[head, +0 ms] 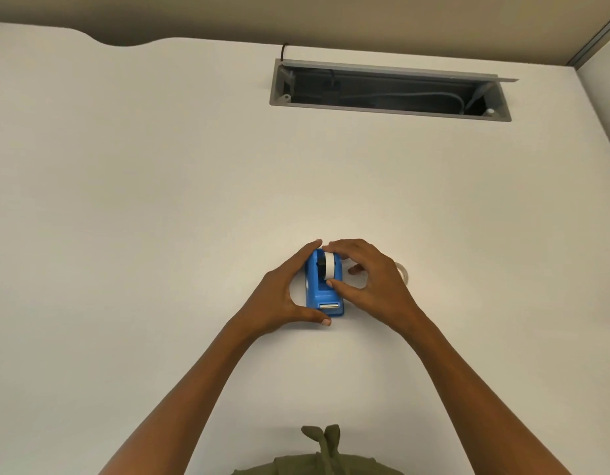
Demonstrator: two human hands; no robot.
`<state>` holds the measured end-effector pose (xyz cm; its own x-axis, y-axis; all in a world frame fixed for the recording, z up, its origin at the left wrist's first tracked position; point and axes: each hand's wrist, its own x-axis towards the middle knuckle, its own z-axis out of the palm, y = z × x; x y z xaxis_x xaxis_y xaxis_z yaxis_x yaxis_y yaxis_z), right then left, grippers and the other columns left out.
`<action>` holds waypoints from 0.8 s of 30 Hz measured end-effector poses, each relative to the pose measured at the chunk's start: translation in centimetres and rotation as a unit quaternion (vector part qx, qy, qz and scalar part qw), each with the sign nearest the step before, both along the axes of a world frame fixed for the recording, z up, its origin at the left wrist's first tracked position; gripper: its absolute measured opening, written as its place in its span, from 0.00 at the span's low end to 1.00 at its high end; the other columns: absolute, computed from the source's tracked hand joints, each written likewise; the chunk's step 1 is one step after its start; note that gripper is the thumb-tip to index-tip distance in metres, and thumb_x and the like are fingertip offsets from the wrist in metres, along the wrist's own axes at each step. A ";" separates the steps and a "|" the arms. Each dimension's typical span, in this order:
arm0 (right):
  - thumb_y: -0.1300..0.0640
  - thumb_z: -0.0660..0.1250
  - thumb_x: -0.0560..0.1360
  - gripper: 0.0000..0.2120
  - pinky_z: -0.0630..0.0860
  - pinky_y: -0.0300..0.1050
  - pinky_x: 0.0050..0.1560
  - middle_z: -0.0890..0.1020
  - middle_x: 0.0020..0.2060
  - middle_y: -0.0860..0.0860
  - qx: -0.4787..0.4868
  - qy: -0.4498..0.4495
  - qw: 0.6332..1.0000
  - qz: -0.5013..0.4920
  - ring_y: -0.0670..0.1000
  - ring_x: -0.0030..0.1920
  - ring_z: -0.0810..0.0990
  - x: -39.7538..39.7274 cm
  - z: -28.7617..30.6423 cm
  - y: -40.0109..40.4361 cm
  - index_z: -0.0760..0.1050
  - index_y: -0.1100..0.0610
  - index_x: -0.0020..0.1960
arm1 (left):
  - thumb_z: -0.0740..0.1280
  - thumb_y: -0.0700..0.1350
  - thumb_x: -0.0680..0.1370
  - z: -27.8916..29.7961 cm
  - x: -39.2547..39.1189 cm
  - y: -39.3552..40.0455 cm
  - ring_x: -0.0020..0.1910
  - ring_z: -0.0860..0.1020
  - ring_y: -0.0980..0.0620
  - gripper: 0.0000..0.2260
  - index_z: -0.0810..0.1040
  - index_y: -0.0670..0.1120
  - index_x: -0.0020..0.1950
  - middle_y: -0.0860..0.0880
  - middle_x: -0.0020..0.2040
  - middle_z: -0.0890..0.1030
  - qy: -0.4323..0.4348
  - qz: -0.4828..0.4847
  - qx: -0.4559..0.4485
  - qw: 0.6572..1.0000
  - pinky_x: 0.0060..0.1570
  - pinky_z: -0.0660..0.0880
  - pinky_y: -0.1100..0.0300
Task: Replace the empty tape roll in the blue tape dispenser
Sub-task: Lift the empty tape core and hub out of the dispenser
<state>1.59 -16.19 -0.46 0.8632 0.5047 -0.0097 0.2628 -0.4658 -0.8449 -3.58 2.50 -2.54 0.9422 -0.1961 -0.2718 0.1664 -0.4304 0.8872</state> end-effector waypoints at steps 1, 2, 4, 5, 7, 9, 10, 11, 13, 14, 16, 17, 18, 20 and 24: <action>0.58 0.72 0.70 0.22 0.74 0.35 0.51 0.77 0.59 0.46 0.003 0.003 1.000 -0.006 0.46 0.58 0.74 0.0 0.1 0.1 0.74 0.51 0.62 | 0.80 0.55 0.59 0.0 0.0 0.0 0.62 0.60 0.80 0.47 0.53 0.72 0.67 0.79 0.63 0.59 0.000 0.000 0.002 1.000 0.56 0.58 0.83; 0.58 0.72 0.70 0.22 0.73 0.36 0.52 0.77 0.59 0.45 0.005 0.004 1.000 -0.011 0.46 0.59 0.73 0.0 0.2 0.1 0.74 0.50 0.62 | 0.80 0.55 0.59 0.0 0.0 0.0 0.61 0.60 0.80 0.47 0.53 0.72 0.67 0.79 0.63 0.59 0.001 0.000 0.004 1.000 0.55 0.59 0.84; 0.58 0.73 0.69 0.22 0.73 0.37 0.54 0.77 0.59 0.43 0.007 0.007 1.000 -0.016 0.45 0.60 0.72 0.1 0.4 0.2 0.75 0.50 0.62 | 0.80 0.55 0.59 0.1 0.0 0.0 0.61 0.60 0.81 0.47 0.52 0.72 0.67 0.78 0.64 0.59 0.001 0.001 0.005 1.000 0.55 0.59 0.84; 0.58 0.73 0.69 0.22 0.73 0.37 0.54 0.77 0.57 0.42 0.008 0.011 1.000 -0.018 0.44 0.59 0.73 0.2 0.6 0.2 0.75 0.50 0.62 | 0.80 0.55 0.59 0.1 0.0 0.0 0.61 0.60 0.81 0.47 0.52 0.72 0.67 0.77 0.64 0.59 0.002 0.002 0.006 1.000 0.55 0.59 0.84; 0.59 0.73 0.69 0.22 0.73 0.36 0.55 0.77 0.56 0.40 0.019 0.025 0.999 -0.027 0.44 0.59 0.74 0.2 0.8 0.2 0.75 0.49 0.62 | 0.80 0.55 0.59 0.1 0.0 0.1 0.61 0.60 0.81 0.47 0.52 0.72 0.67 0.77 0.63 0.59 0.002 0.003 0.006 1.000 0.55 0.59 0.84; 0.59 0.73 0.69 0.22 0.73 0.34 0.56 0.78 0.56 0.42 0.050 0.047 0.997 -0.041 0.43 0.58 0.75 0.2 1.2 0.2 0.75 0.49 0.61 | 0.80 0.55 0.59 0.2 -0.1 0.1 0.61 0.60 0.81 0.47 0.52 0.72 0.67 0.79 0.63 0.59 0.001 0.004 0.005 1.000 0.55 0.59 0.84; 0.60 0.73 0.69 0.22 0.73 0.34 0.56 0.79 0.56 0.43 0.067 0.055 0.995 -0.046 0.43 0.58 0.76 0.3 1.5 0.3 0.75 0.49 0.62 | 0.80 0.55 0.59 0.2 -0.1 0.0 0.61 0.60 0.81 0.47 0.52 0.72 0.67 0.80 0.63 0.59 0.001 0.004 0.004 1.000 0.55 0.58 0.84; 0.60 0.73 0.69 0.22 0.73 0.34 0.56 0.80 0.57 0.44 0.081 0.061 0.994 -0.049 0.43 0.58 0.76 0.4 1.8 0.3 0.75 0.50 0.62 | 0.80 0.55 0.59 0.2 -0.1 0.0 0.62 0.60 0.81 0.47 0.52 0.72 0.68 0.81 0.63 0.59 0.002 0.004 0.002 1.000 0.56 0.58 0.83; 0.61 0.73 0.69 0.23 0.74 0.35 0.57 0.80 0.57 0.44 0.100 0.068 0.991 -0.050 0.43 0.57 0.77 0.4 2.3 0.3 0.74 0.51 0.62 | 0.79 0.55 0.59 0.2 -0.1 -0.1 0.61 0.59 0.81 0.48 0.52 0.71 0.68 0.80 0.63 0.58 0.001 0.006 0.001 1.000 0.56 0.58 0.84; 0.62 0.73 0.69 0.23 0.74 0.36 0.57 0.80 0.56 0.43 0.107 0.072 0.990 -0.050 0.43 0.57 0.78 0.4 2.6 0.3 0.74 0.51 0.62 | 0.79 0.56 0.60 0.2 -0.1 -0.1 0.61 0.59 0.82 0.48 0.51 0.71 0.68 0.78 0.64 0.58 -0.001 0.006 0.001 1.000 0.55 0.58 0.84; 0.61 0.73 0.69 0.22 0.75 0.37 0.58 0.80 0.56 0.44 0.118 0.084 0.988 -0.052 0.43 0.56 0.78 0.2 2.8 0.2 0.74 0.51 0.61 | 0.79 0.55 0.60 0.4 -0.1 -0.1 0.60 0.59 0.83 0.48 0.51 0.71 0.68 0.76 0.64 0.58 -0.005 0.007 0.002 1.000 0.54 0.59 0.84; 0.61 0.73 0.69 0.21 0.76 0.38 0.57 0.80 0.56 0.44 0.123 0.092 0.986 -0.056 0.43 0.55 0.79 0.1 2.9 0.2 0.75 0.51 0.61 | 0.79 0.55 0.60 0.5 -0.1 -0.1 0.60 0.59 0.82 0.48 0.51 0.70 0.69 0.76 0.64 0.58 -0.006 0.006 0.002 1.000 0.55 0.58 0.84; 0.61 0.73 0.70 0.20 0.76 0.38 0.57 0.81 0.56 0.45 0.130 0.103 0.984 -0.063 0.43 0.54 0.79 0.0 3.0 0.1 0.75 0.52 0.60 | 0.79 0.54 0.60 0.7 -0.2 -0.2 0.60 0.59 0.82 0.48 0.51 0.68 0.70 0.75 0.65 0.59 -0.006 0.005 0.001 1.000 0.55 0.58 0.84; 0.62 0.72 0.70 0.20 0.77 0.36 0.53 0.80 0.56 0.46 0.152 0.123 0.978 -0.074 0.43 0.52 0.80 -0.1 3.2 -0.1 0.76 0.52 0.60 | 0.80 0.54 0.59 1.3 -0.3 -0.3 0.63 0.59 0.79 0.49 0.53 0.65 0.72 0.73 0.67 0.59 -0.009 0.013 -0.008 1.000 0.59 0.58 0.81; 0.64 0.72 0.70 0.18 0.75 0.32 0.47 0.81 0.51 0.49 0.203 0.153 0.962 -0.095 0.42 0.46 0.81 -0.3 3.9 -0.4 0.78 0.53 0.59 | 0.77 0.53 0.64 4.0 0.0 -0.7 0.67 0.70 0.63 0.35 0.68 0.59 0.69 0.60 0.69 0.71 -0.056 0.121 -0.083 0.988 0.64 0.67 0.67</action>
